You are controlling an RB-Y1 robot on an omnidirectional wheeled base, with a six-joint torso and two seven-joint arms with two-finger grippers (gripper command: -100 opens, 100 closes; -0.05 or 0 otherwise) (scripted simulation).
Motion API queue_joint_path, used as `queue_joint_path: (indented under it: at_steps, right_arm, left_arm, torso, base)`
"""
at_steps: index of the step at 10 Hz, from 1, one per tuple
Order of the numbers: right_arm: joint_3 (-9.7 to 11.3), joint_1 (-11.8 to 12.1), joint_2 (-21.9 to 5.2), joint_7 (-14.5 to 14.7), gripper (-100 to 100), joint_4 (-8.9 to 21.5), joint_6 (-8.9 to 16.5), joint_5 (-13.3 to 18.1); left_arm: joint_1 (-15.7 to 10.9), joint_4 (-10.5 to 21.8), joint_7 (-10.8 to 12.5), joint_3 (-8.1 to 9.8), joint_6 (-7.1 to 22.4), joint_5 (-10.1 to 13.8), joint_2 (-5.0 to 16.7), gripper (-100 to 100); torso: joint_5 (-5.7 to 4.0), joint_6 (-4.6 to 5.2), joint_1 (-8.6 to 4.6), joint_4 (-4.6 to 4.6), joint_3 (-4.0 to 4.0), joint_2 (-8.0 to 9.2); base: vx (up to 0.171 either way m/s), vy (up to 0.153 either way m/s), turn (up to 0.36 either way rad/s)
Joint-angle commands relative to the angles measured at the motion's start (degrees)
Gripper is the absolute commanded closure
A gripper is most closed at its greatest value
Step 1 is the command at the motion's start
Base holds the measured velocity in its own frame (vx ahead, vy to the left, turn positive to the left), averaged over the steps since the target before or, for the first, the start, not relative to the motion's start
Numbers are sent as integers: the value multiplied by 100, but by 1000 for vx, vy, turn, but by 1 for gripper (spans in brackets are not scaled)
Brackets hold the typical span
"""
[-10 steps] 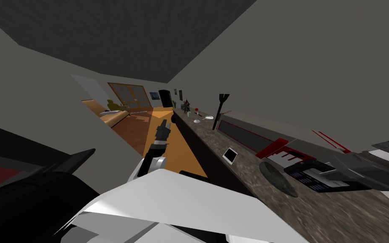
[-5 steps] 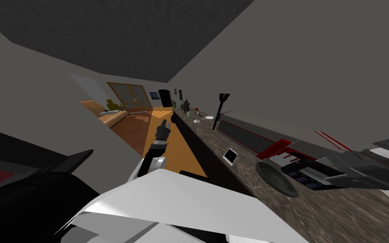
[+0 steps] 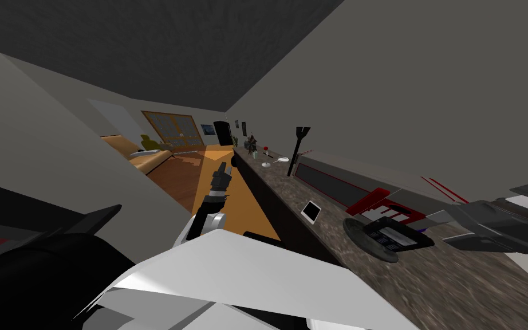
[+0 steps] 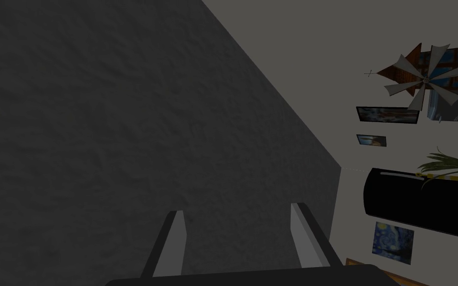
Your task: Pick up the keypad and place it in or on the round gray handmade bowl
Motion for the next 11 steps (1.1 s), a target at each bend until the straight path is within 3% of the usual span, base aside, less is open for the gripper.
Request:
queue_joint_path:
  at_steps: [1,4,5,6,11]
  right_arm:
    - [-4,-68,-79,10,-100,60,-166,-47]
    - [3,-265,-296,5,-100,155,-513,-167]
    - [-16,-202,-245,1,-100,130,-408,-139]
    - [-14,-211,-254,0,0,133,-437,-144]
    - [-14,-210,-254,0,0,133,-434,-144]
  left_arm:
    - [0,0,0,0,0,0,0,0]
    - [0,0,0,0,0,0,0,0]
    - [0,0,0,0,0,0,0,0]
    - [0,0,0,-1,0,0,0,0]
    - [0,0,0,0,0,0,0,0]
  torso:
    - [0,0,0,0,0,0]
    - [3,-1,13,0,1,2]
    - [4,-1,17,0,1,1]
    - [3,-2,15,-1,0,1]
    - [2,-1,12,0,0,1]
  base:
    - [5,-32,-27]
    - [1,0,-5]
    - [0,0,0]
    - [0,0,0]
    - [0,0,0]
